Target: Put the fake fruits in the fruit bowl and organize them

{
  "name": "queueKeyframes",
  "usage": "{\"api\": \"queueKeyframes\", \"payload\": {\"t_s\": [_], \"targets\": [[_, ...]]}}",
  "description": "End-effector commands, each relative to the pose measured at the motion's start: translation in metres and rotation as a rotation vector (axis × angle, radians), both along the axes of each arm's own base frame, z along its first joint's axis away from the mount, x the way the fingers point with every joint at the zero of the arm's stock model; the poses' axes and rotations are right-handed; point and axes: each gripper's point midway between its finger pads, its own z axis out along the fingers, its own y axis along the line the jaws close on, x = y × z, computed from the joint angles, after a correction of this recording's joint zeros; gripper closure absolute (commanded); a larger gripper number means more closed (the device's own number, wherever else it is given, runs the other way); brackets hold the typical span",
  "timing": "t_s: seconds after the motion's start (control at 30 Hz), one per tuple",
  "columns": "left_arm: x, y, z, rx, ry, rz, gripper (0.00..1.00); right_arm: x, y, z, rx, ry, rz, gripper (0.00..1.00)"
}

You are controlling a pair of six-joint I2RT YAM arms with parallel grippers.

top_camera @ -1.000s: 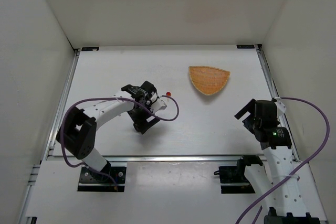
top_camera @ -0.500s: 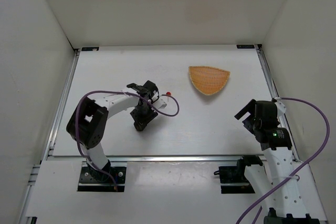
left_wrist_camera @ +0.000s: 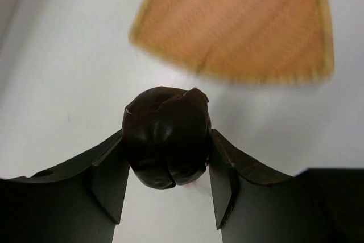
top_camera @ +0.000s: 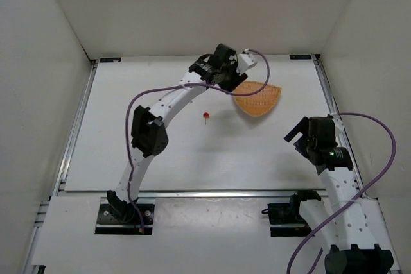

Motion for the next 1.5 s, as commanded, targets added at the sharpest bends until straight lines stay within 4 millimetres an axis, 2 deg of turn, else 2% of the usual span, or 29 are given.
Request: {"api": "queueKeyframes", "payload": {"t_s": [0.0, 0.07, 0.1, 0.27, 0.3, 0.37, 0.43, 0.47, 0.5, 0.53, 0.57, 0.6, 0.7, 0.77, 0.83, 0.87, 0.97, 1.0, 1.03, 1.07, 1.1, 1.13, 1.17, 1.2, 1.23, 1.27, 1.3, 1.33, 1.47], "targets": [[0.028, -0.061, 0.002, -0.148, -0.075, -0.070, 0.64, 0.013, 0.004, 0.009, -0.004, -0.052, 0.037, 0.00], [0.041, -0.083, 0.006, -0.227, -0.117, -0.096, 0.61, 0.016, 0.004, 0.009, -0.012, -0.043, 0.045, 0.00], [0.044, -0.093, -0.004, -0.257, -0.108, -0.111, 0.60, 0.019, 0.004, 0.015, -0.011, -0.062, 0.044, 0.00], [0.047, -0.130, -0.005, -0.368, -0.147, -0.176, 0.54, 0.021, 0.002, 0.019, -0.024, -0.081, 0.043, 0.00], [0.044, -0.135, -0.019, -0.357, -0.130, -0.184, 0.53, 0.019, 0.002, 0.017, -0.024, -0.081, 0.043, 0.00], [0.038, -0.141, -0.021, -0.354, -0.131, -0.209, 0.45, 0.021, 0.002, 0.018, -0.024, -0.090, 0.043, 0.00], [0.028, -0.144, -0.038, -0.334, -0.098, -0.235, 0.36, 0.020, 0.001, 0.012, -0.032, -0.071, 0.051, 0.00], [0.027, -0.143, -0.034, -0.336, -0.100, -0.236, 0.31, 0.020, 0.001, 0.012, -0.032, -0.070, 0.051, 0.00], [0.027, -0.143, -0.034, -0.336, -0.100, -0.236, 0.16, 0.020, 0.003, 0.010, -0.032, -0.058, 0.068, 0.00], [0.025, -0.142, -0.034, -0.334, -0.098, -0.236, 0.08, 0.022, 0.005, 0.011, -0.031, -0.067, 0.081, 0.00], [0.019, -0.144, -0.026, -0.339, -0.102, -0.245, 0.01, 0.021, 0.006, 0.009, -0.039, -0.053, 0.105, 0.00], [0.018, -0.143, -0.019, -0.344, -0.108, -0.246, 0.01, 0.024, 0.007, 0.008, -0.042, -0.049, 0.122, 0.00], [0.018, -0.138, 0.024, -0.379, -0.164, -0.227, 0.01, 0.026, 0.008, 0.001, -0.075, -0.018, 0.168, 0.00], [0.023, -0.129, 0.063, -0.415, -0.220, -0.159, 0.01, 0.034, 0.012, 0.008, -0.105, -0.021, 0.221, 0.00], [0.035, -0.110, 0.090, -0.447, -0.249, -0.084, 0.01, 0.045, 0.030, 0.017, -0.108, -0.061, 0.318, 0.02], [0.046, -0.084, 0.112, -0.474, -0.264, 0.004, 0.01, 0.052, 0.038, 0.022, -0.119, -0.068, 0.357, 0.02], [0.065, -0.031, 0.137, -0.471, -0.309, 0.168, 0.01, 0.066, 0.083, 0.025, -0.151, -0.075, 0.544, 0.04], [0.075, 0.012, 0.144, -0.444, -0.335, 0.278, 0.01, 0.075, 0.102, 0.040, -0.148, -0.111, 0.611, 0.06], [0.076, 0.035, 0.142, -0.416, -0.333, 0.325, 0.01, 0.079, 0.128, 0.030, -0.150, -0.070, 0.690, 0.09], [0.077, 0.058, 0.143, -0.398, -0.338, 0.367, 0.01, 0.085, 0.146, 0.033, -0.142, -0.075, 0.732, 0.11], [0.076, 0.106, 0.139, -0.364, -0.331, 0.457, 0.01, 0.091, 0.160, 0.034, -0.142, -0.070, 0.762, 0.13], [0.073, 0.130, 0.132, -0.343, -0.313, 0.510, 0.01, 0.096, 0.188, 0.020, -0.115, -0.022, 0.823, 0.15], [0.072, 0.154, 0.130, -0.326, -0.314, 0.553, 0.01, 0.112, 0.210, 0.040, -0.077, -0.076, 0.835, 0.18], [0.069, 0.199, 0.140, -0.323, -0.331, 0.640, 0.01, 0.121, 0.222, 0.040, -0.043, -0.079, 0.842, 0.20], [0.065, 0.224, 0.117, -0.283, -0.295, 0.683, 0.01, 0.128, 0.241, 0.021, -0.009, -0.030, 0.853, 0.21], [0.058, 0.246, 0.107, -0.263, -0.264, 0.732, 0.01, 0.133, 0.256, 0.019, 0.001, -0.031, 0.880, 0.21], [0.050, 0.284, 0.097, -0.235, -0.245, 0.802, 0.01, 0.148, 0.276, 0.037, 0.003, -0.080, 0.882, 0.21], [0.043, 0.303, 0.090, -0.210, -0.231, 0.843, 0.01, 0.158, 0.286, 0.012, -0.022, -0.019, 0.881, 0.21], [0.004, 0.362, 0.053, -0.125, -0.143, 0.969, 0.01, 0.194, 0.330, -0.002, -0.030, 0.020, 0.875, 0.21]]}}
